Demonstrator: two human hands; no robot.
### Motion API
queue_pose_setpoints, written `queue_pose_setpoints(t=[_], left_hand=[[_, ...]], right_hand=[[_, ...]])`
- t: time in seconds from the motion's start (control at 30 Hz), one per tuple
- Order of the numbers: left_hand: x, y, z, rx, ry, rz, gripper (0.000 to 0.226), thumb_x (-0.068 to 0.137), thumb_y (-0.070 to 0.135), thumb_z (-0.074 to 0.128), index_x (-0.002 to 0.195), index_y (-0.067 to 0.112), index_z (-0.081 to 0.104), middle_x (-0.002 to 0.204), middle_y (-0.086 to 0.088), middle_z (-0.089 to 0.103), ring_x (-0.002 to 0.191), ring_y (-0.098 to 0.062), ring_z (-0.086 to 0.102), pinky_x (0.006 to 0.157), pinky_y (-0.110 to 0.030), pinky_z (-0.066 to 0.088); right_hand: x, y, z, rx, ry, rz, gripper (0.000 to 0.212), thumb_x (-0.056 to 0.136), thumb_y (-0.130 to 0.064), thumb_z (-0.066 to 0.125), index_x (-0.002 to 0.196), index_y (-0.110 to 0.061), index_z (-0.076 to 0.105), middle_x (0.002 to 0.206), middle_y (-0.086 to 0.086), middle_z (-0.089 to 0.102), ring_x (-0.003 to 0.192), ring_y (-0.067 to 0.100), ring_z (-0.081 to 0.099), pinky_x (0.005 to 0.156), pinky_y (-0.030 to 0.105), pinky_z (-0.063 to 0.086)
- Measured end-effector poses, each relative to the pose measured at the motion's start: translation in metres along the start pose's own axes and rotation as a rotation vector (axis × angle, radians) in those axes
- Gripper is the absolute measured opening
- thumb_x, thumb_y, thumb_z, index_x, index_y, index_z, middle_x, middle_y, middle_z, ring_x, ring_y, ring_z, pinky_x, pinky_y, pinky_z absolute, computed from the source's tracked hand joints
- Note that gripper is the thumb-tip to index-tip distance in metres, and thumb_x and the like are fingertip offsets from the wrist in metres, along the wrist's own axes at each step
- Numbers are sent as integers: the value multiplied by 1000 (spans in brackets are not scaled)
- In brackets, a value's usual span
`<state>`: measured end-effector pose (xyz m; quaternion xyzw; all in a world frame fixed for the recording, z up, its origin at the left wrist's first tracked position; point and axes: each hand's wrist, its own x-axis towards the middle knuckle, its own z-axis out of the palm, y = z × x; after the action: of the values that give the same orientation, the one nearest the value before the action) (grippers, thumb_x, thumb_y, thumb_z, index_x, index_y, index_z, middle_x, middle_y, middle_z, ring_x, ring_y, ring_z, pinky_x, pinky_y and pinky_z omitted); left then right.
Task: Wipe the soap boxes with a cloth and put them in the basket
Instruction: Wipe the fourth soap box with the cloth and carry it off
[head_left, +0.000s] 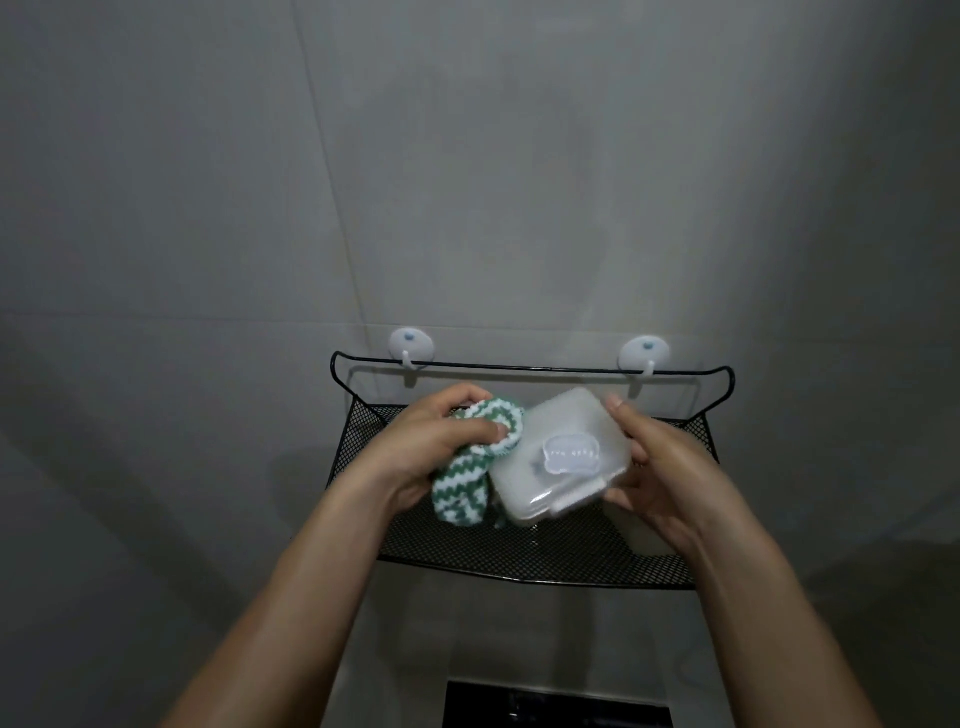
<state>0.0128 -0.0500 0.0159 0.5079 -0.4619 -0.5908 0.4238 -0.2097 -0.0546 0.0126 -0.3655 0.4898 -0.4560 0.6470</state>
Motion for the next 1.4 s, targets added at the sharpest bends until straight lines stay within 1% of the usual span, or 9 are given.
queue_pose_setpoints(t=[0.17,0.4,0.5,0.6,0.73,0.93,1.1,1.27,1.4], left_hand=[[6,2,-7,66,-12,31,17,83,7,73,99,14,70,95,-12,73,82,-23,69,72,-32,56],[-6,-21,8,174,157,147,22,90,22,70,112,23,68,102,-1,76,93,-23,73,86,-46,58],[-15,-31,20,268,305,207,17,91,24,69,107,23,65,98,2,75,87,-15,72,81,-42,60],[-24,-38,35,328,416,278,11,92,27,67,99,23,59,92,2,71,82,-15,70,72,-38,58],[-29,-43,49,440,462,333,18,93,32,64,99,26,49,92,8,66,82,-7,65,69,-27,52],[-27,-33,36,354,426,315,21,88,29,72,97,23,54,90,4,70,74,-6,70,61,-21,54],[-21,-17,21,377,422,356,28,85,21,75,111,24,64,101,5,72,89,-12,70,80,-38,59],[-19,-10,34,440,616,489,30,88,20,72,117,23,69,99,14,72,87,4,66,83,-24,55],[-25,-15,54,510,673,509,33,99,29,56,129,18,63,111,1,72,99,-15,67,87,-34,54]], right_hand=[[3,-2,-6,-136,-44,34,19,78,-17,77,91,-4,71,73,12,74,57,21,70,48,30,57],[6,5,-6,-74,88,-36,16,85,-12,74,91,1,68,70,15,73,58,24,68,54,32,55],[6,10,-3,-26,146,-58,14,84,-13,75,86,-1,67,73,18,70,64,29,63,62,36,51],[7,10,0,40,176,-91,15,84,-13,76,82,-3,65,68,15,69,58,26,60,53,31,50],[8,6,8,129,173,-138,13,85,-9,74,81,-3,63,58,7,70,47,17,67,40,25,52],[5,4,1,42,97,-90,12,83,-11,76,84,-5,65,64,10,71,50,20,65,45,26,51],[5,-6,-14,-194,-50,-60,32,72,-12,82,103,-10,73,82,16,74,68,28,67,65,34,59],[3,-5,-7,-95,-112,-75,63,55,-15,82,116,-9,68,93,19,76,76,31,74,58,33,61],[1,0,4,48,-51,-122,65,59,-15,78,122,-8,66,91,15,77,72,26,75,54,30,60]])
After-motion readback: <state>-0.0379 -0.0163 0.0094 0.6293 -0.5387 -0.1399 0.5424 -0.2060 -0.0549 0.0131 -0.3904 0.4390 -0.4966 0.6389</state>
